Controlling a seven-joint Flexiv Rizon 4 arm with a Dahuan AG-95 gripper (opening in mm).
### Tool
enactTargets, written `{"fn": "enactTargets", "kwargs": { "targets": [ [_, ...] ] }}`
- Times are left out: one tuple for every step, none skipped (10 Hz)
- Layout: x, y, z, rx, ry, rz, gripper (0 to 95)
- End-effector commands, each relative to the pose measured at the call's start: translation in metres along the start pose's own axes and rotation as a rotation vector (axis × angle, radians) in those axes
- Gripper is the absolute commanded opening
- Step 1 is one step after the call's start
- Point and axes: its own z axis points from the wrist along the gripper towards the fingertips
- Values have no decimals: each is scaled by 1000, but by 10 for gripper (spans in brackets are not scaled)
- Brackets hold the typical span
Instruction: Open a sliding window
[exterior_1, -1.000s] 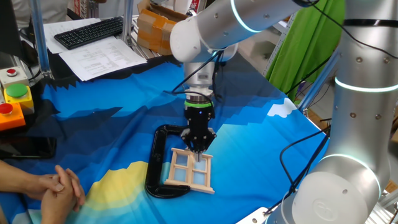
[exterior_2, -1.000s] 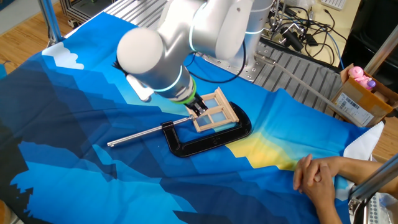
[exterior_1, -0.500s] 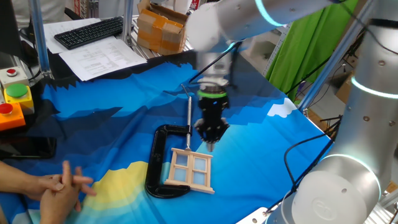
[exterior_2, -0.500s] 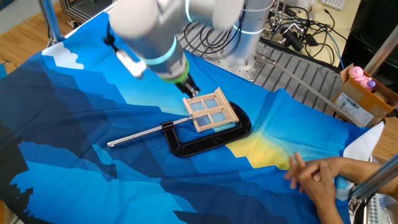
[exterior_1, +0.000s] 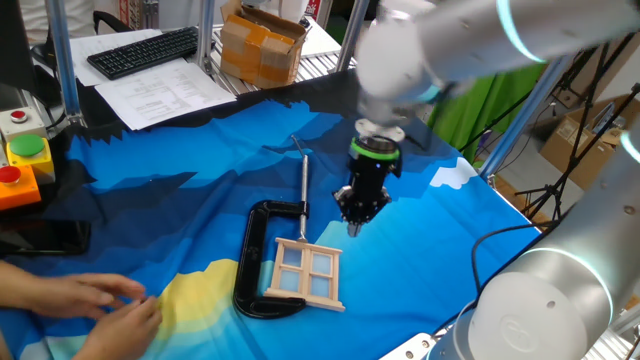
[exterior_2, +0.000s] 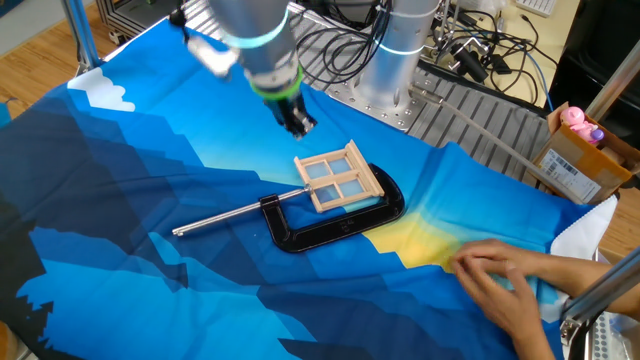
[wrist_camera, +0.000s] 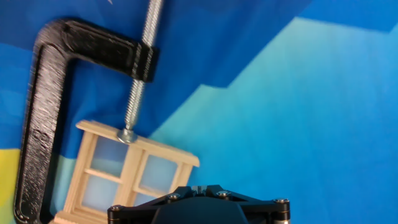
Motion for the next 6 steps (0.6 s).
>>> {"fn": "enactTargets", "kwargs": {
  "targets": [
    [-5, 11, 15, -25, -78, -30, 0],
    [-6, 19, 24, -19, -79, -28, 0],
    [-6, 21, 27, -17, -78, -31, 0],
    [-6, 21, 28, -17, -73, -33, 0],
    [-6, 22, 30, -19, -58, -34, 0],
    [-6, 23, 32, -19, -56, -34, 0]
  ]
}}
